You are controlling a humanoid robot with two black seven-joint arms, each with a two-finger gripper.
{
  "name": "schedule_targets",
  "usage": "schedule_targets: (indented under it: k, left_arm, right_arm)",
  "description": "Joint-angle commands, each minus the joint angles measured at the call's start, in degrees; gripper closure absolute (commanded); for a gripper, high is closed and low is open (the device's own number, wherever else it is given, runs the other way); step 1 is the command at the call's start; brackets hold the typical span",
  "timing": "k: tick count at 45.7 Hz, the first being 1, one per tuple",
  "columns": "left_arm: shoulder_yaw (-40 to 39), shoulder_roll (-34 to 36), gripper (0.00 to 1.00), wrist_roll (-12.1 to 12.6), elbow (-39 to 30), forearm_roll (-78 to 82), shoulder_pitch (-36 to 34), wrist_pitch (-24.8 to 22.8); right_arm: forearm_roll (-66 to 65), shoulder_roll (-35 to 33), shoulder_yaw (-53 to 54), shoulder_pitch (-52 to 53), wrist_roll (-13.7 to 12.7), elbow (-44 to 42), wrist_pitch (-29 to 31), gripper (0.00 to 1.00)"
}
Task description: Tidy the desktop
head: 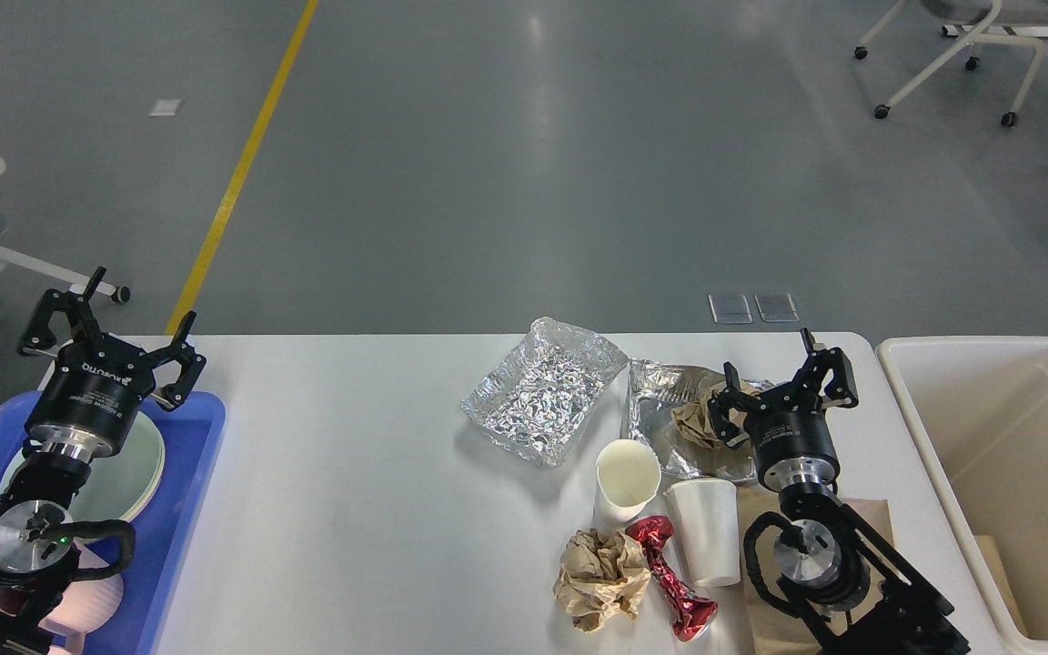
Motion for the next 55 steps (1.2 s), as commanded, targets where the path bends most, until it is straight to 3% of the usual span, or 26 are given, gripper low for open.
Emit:
schedule_targets:
  k: [1, 13, 23, 32, 40, 55]
  left_arm:
    - [-2.6, -1.4, 0.04, -0.2, 0.1, -2.9, -0.4, -0.1]
    - [-1.5, -4.0, 0.04, -0.1, 3.3, -2.5, 1.3, -0.8]
    - [-0.4, -5.1, 0.04, -0.2, 4.2, -2.5, 2.5, -4.3]
    - [-0.9, -5.6, 0.04, -2.0, 5.5, -2.5, 2.5, -6.4]
    - [-0.3, -6.0, 0.04, -6.4, 5.7, -2.5, 3.0, -7.3]
    - [-0.3, -5.9, 0.04, -6.4, 6.3, -2.9, 3.1, -8.5]
  right_arm:
    - [0.0, 0.0, 0.0, 0.0, -0.1, 0.0, 0.0, 0.00]
    - [0.0, 0.0, 0.0, 0.0, 0.0, 0.0, 0.0, 0.00]
    - [0.0, 0.0, 0.0, 0.1, -0.1, 0.0, 0.0, 0.00]
    - [0.0, 0.0, 0.0, 0.1, -0.1, 0.0, 0.0, 0.00]
    - [0.0, 0.0, 0.0, 0.1, -0.1, 0.0, 0.0, 0.00]
    - [0.1, 0.0, 0.0, 0.0, 0.0, 0.0, 0.0, 0.00]
